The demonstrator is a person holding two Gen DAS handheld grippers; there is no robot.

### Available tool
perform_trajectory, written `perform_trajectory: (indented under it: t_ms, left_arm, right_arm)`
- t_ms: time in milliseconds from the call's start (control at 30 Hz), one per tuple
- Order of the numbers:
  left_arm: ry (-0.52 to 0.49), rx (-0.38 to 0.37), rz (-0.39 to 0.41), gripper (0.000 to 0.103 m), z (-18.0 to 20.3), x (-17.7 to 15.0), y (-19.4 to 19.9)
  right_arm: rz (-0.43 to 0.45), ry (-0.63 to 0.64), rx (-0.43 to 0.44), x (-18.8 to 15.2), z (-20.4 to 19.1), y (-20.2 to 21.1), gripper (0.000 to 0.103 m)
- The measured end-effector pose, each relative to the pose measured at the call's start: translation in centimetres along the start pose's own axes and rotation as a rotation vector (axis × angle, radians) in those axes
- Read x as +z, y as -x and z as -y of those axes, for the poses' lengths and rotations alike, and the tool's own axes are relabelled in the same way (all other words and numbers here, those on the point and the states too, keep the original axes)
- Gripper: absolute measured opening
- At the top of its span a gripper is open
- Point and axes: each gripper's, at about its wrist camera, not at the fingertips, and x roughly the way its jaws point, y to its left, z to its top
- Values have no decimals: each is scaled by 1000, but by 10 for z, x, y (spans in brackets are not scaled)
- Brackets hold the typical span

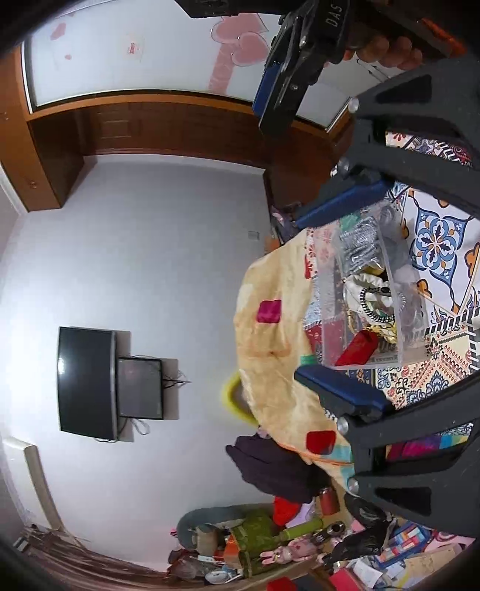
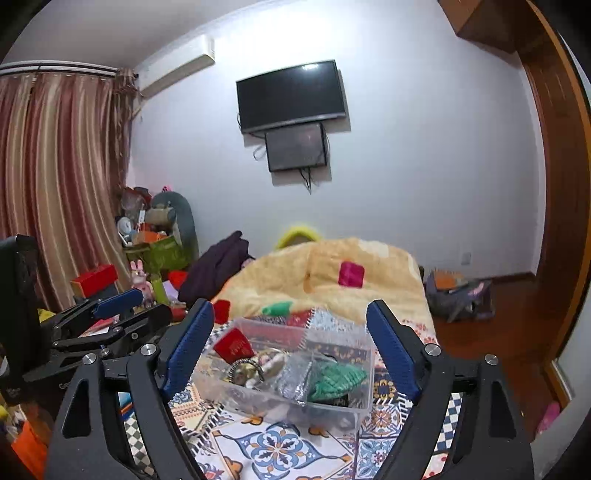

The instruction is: Organize soft objects

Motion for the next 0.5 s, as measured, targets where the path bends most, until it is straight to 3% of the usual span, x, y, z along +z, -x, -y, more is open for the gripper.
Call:
perform_trajectory:
  t_ms: [167,267,500]
  left_arm:
    - [-11,-8,25,93,5,4,12]
    - [-15,-5,31,98,6,4,15]
    - [-3,-15,25,100,5,3,17]
  right_arm:
    - [17,14,10,1,-5,3,90]
    - [19,15,10,-2,-6,5,100]
    - [19,6,16,-6,-3,9,101]
